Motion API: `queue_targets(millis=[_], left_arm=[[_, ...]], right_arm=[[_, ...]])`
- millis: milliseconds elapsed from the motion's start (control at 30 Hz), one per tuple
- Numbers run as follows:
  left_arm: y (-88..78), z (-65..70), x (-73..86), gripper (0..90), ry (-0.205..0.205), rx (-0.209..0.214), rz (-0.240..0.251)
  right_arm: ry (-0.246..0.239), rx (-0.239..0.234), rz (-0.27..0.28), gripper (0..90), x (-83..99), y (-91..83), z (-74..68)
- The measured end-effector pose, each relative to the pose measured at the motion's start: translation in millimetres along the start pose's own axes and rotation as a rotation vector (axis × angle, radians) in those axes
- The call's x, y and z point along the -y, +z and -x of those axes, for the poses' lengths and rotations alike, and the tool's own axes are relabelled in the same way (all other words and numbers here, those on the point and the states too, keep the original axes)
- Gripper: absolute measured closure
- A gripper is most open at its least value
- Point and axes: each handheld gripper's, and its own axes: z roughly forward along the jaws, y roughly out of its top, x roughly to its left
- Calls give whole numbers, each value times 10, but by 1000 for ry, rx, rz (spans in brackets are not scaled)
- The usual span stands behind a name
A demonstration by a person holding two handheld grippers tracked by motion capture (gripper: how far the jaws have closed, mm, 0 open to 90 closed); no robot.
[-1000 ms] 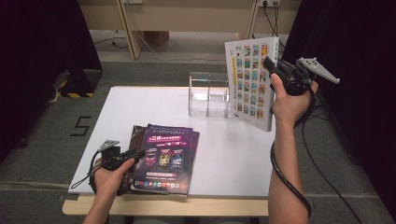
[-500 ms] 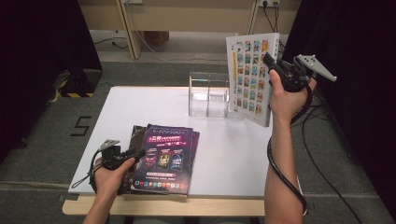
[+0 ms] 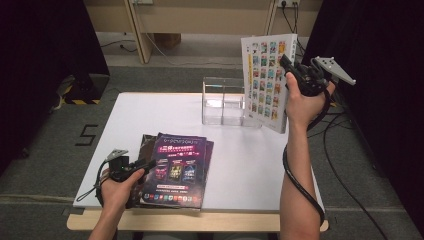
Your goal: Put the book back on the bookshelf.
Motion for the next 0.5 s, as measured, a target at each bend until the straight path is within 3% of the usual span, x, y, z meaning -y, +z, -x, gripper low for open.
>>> queue_targets(millis=[500], left_arm=[[-7,-3,-10,484,0,-1,4]], right_arm=[[15,15,0,742,-1,92,82]])
